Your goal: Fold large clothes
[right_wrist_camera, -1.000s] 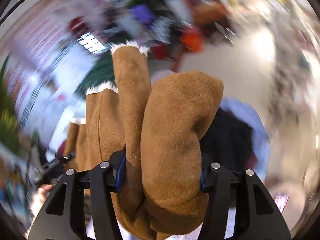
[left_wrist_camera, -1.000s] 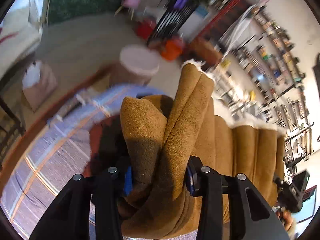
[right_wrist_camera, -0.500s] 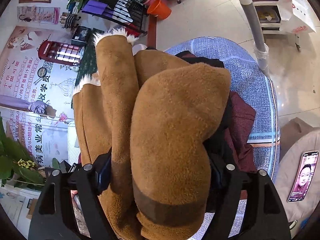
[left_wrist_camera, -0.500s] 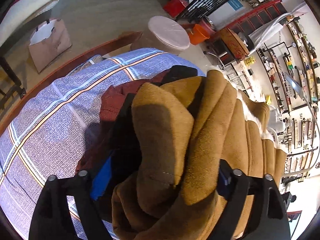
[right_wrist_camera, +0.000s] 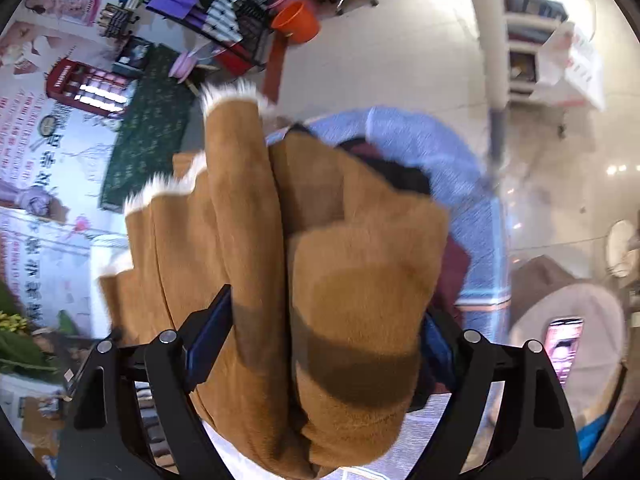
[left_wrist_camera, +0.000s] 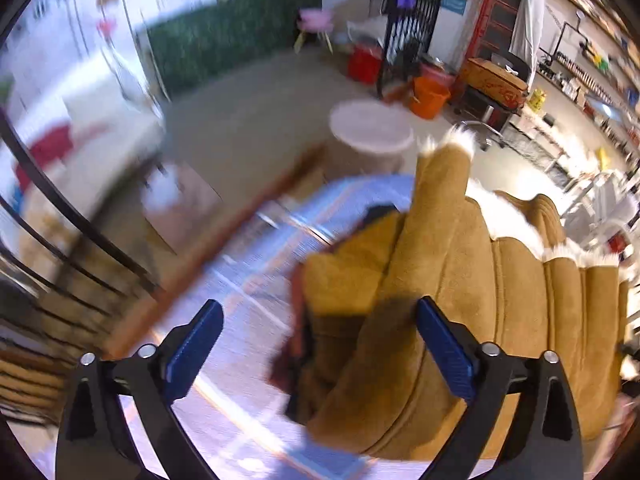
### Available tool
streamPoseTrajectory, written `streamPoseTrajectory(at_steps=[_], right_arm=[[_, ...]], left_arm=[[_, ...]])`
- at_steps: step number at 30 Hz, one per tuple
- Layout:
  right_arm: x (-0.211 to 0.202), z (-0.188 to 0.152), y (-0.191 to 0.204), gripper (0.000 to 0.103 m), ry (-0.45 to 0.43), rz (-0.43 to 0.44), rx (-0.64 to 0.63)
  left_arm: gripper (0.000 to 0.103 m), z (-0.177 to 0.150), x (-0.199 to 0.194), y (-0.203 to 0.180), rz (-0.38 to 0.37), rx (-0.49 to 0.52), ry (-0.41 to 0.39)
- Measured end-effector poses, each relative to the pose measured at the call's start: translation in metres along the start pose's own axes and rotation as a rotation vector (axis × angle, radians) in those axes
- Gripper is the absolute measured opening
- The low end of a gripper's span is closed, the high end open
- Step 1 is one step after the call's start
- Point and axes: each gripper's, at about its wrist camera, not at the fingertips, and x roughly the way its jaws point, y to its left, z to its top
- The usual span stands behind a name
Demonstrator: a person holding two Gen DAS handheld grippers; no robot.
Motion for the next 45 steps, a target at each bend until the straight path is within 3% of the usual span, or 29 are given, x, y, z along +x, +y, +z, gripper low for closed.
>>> streamPoseTrajectory(at_steps=[2, 4, 7, 11, 17, 21, 24, 29, 34, 45], right_arm=[[-0.01, 0.005, 0.001, 0.083, 0.003, -0.014, 0.044], [-0.023, 0.008, 0.004, 0.083, -0.016, -0.045, 0.066], [-0.051, 0.009, 0.02, 0.09, -0.135, -0.111, -0.014], [-0.082, 0.003, 0.048, 0.093, -0.224, -0.177, -0.162], [-0.066, -0.042, 0.117, 0.096, -0.06, -0.2, -0.479], [-0.055, -0.083, 0.147, 0.096, -0.011, -0.243, -0.658], [-0.045, -0.106, 0.157, 0.096, 0.012, -0.282, -0.754], [-0.04, -0.119, 0.16, 0.097, 0.011, -0.332, -0.783], [-0.037, -0.12, 0.156, 0.097, 0.031, -0.368, -0.783], [-0.03, -0.118, 0.151, 0.097, 0.049, -0.37, -0.789]], left_arm=[[0.097, 0.003, -0.023, 0.014, 0.103, -0.027, -0.06], [0.097, 0.006, -0.041, 0.032, 0.129, -0.097, -0.065], [0.097, 0.0, -0.074, 0.047, 0.026, -0.212, -0.092], [0.097, -0.021, -0.099, 0.022, -0.026, -0.171, -0.08], [0.097, -0.057, -0.103, -0.036, -0.027, -0.114, -0.001], [0.097, -0.073, -0.1, -0.065, -0.012, -0.018, 0.071], [0.097, -0.08, -0.105, -0.074, -0.012, 0.025, 0.069], [0.097, -0.091, -0.111, -0.099, 0.036, 0.146, 0.085], [0.097, -0.095, -0.111, -0.104, 0.05, 0.157, 0.13], [0.097, -0.101, -0.113, -0.115, 0.091, 0.197, 0.13]])
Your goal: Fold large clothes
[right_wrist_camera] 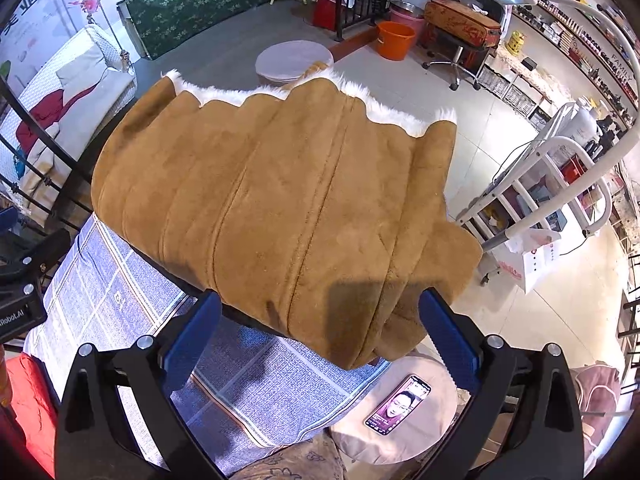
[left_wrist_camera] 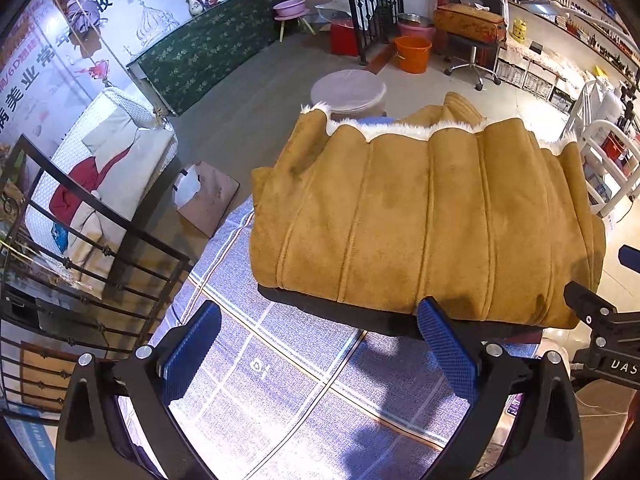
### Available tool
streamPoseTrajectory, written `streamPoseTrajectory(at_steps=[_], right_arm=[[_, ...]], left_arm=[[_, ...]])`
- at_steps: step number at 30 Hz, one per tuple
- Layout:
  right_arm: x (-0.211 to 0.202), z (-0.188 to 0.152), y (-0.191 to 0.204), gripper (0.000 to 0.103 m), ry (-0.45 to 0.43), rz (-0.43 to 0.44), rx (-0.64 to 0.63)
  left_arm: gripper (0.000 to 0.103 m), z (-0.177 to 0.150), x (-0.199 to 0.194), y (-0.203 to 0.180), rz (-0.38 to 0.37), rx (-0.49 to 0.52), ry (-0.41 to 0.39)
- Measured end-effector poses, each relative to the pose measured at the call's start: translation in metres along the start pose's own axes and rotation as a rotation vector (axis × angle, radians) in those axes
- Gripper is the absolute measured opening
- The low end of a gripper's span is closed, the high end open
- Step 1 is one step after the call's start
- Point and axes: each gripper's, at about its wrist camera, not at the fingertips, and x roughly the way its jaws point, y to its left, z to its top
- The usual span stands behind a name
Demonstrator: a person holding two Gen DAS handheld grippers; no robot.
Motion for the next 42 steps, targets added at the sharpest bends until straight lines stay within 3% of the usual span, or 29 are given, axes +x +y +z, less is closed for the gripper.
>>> streamPoseTrajectory(at_steps=[9, 42], right_arm=[[0.002, -0.001, 0.004, 0.097, 0.005, 0.009, -0.01], [-0.002, 0.007, 0.01, 0.097, -0.009, 0.005, -0.017]], left_arm=[[0.097, -0.001, 0.01, 0.0, -0.016, -0.024, 0.051], [0.097, 0.0, 0.015, 0.002, -0.036, -0.044, 0.059]])
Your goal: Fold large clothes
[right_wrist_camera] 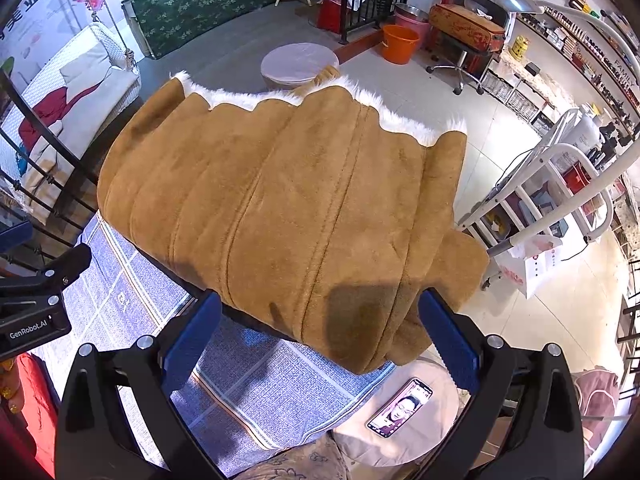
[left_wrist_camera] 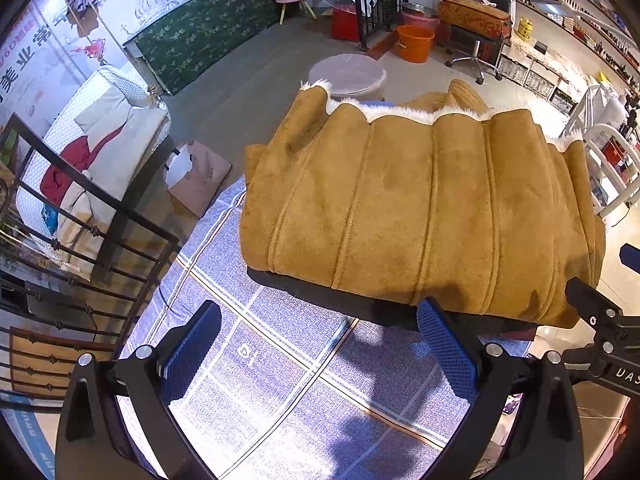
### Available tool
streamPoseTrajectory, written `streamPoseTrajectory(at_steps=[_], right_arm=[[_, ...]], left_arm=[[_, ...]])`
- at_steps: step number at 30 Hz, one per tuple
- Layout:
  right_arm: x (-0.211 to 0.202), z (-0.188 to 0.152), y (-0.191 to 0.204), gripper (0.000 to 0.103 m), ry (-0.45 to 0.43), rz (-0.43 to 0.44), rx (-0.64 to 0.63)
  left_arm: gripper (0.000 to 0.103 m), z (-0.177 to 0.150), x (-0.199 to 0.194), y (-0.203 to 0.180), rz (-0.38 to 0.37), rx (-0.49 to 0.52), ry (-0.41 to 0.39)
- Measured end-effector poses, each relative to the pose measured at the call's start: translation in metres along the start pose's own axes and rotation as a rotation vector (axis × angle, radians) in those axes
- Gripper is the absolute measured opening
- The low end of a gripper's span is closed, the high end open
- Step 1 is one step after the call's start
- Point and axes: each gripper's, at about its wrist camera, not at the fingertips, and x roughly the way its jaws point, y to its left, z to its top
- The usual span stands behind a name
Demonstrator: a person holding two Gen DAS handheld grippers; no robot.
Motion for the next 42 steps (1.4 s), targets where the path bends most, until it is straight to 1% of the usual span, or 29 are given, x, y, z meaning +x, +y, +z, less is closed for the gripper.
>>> streamPoseTrajectory(at_steps=[42], right_arm=[[0.0034, -0.0008, 0.0041, 0.097, 0.006, 0.0, -0.012]], left_arm=[[0.097, -0.004, 0.006, 0.0077, -0.001, -0.009, 0.026]])
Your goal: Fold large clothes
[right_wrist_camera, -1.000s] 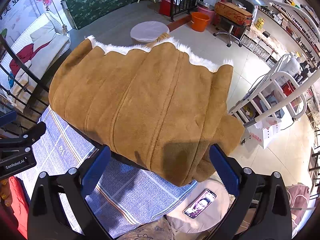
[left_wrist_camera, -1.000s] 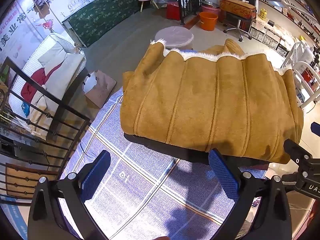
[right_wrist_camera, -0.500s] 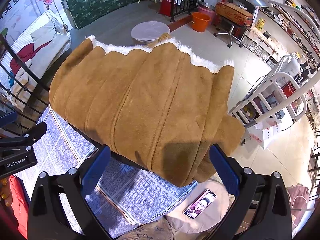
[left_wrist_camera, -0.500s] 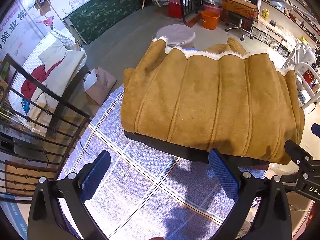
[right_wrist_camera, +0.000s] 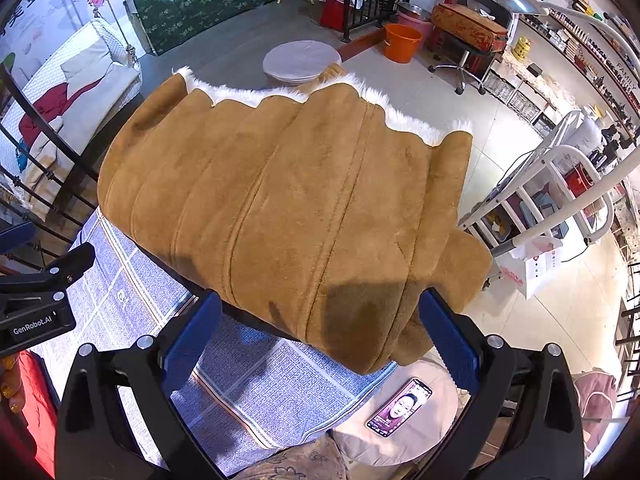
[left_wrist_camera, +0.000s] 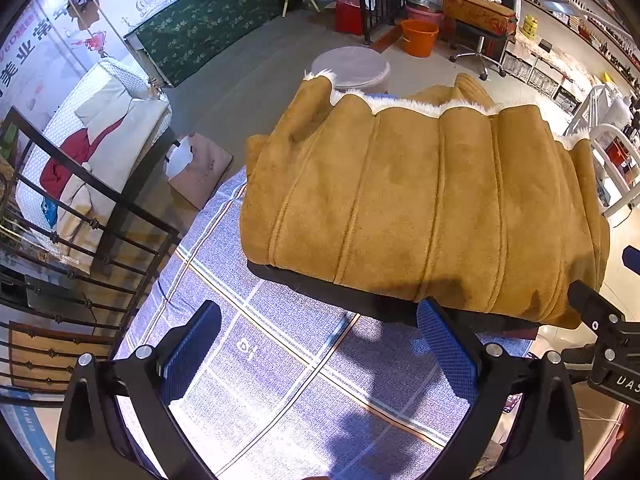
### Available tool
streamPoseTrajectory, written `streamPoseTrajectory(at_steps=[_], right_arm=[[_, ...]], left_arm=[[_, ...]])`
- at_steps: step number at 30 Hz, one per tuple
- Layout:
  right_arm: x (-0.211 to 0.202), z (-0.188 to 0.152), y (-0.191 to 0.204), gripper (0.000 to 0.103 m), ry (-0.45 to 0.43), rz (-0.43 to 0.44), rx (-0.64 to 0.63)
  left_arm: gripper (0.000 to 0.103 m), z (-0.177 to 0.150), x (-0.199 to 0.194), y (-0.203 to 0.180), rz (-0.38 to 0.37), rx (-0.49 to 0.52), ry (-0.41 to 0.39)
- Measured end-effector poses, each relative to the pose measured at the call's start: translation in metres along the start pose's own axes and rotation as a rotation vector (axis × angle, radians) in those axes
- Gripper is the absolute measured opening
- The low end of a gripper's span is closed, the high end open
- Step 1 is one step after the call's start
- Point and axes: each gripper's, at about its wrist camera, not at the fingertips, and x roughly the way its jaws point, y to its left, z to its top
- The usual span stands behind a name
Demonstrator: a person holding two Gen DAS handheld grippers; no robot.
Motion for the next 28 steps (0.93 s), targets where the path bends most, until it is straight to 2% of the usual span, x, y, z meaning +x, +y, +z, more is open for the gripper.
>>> streamPoseTrajectory(at_steps=[13, 28], right_arm=[[-0.0001, 0.0041, 0.0007, 0.097, -0.006, -0.008, 0.001], [-0.0015, 0.0017, -0.0001, 0.097, -0.004, -0.008, 0.002]], left_arm=[[0.097, -0.0032, 0.0026, -0.0017, -0.037, 0.009, -0.002], [0.097, -0.0025, 0.004, -0.0063, -0.021, 0.025, 0.013]])
